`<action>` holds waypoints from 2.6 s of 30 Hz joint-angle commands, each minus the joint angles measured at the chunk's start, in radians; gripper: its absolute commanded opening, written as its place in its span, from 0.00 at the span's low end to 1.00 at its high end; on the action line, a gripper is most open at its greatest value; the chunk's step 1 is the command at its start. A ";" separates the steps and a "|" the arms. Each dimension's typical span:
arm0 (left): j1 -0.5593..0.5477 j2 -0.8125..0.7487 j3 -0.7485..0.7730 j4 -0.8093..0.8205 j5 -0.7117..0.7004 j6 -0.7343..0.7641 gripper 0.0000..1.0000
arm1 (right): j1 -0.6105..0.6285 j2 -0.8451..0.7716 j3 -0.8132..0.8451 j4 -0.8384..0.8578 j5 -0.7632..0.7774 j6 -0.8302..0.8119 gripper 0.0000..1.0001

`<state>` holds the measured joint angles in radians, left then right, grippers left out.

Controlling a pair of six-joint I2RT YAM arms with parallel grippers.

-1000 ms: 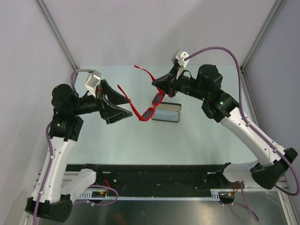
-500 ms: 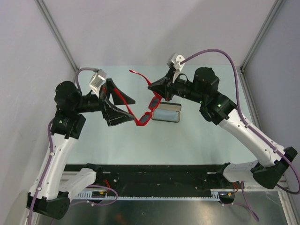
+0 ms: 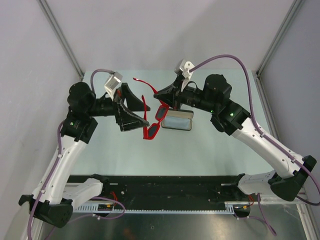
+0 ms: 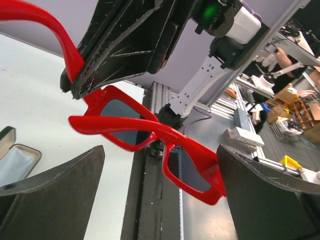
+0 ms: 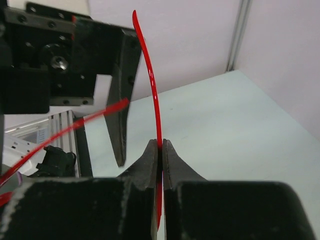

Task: Organize the sunglasses
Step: Fold the left temple of the sunglasses on the sunglasses, then pass from the right arm to the left

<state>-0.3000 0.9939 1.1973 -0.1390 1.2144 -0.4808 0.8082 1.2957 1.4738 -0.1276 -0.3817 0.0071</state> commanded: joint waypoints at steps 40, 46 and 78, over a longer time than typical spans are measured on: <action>-0.105 0.042 0.107 0.035 -0.042 -0.059 1.00 | 0.158 -0.128 -0.043 0.227 0.152 -0.423 0.00; -0.047 0.032 0.143 0.036 -0.075 -0.107 1.00 | 0.132 -0.160 -0.053 0.221 0.156 -0.430 0.00; -0.159 0.051 0.028 0.084 0.071 -0.340 0.63 | 0.132 -0.246 -0.061 0.269 0.081 -0.420 0.00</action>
<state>-0.4267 1.0706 1.2446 -0.0994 1.2686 -0.7792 0.9401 1.0794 1.4078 0.0780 -0.2790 -0.4198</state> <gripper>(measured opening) 0.652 0.023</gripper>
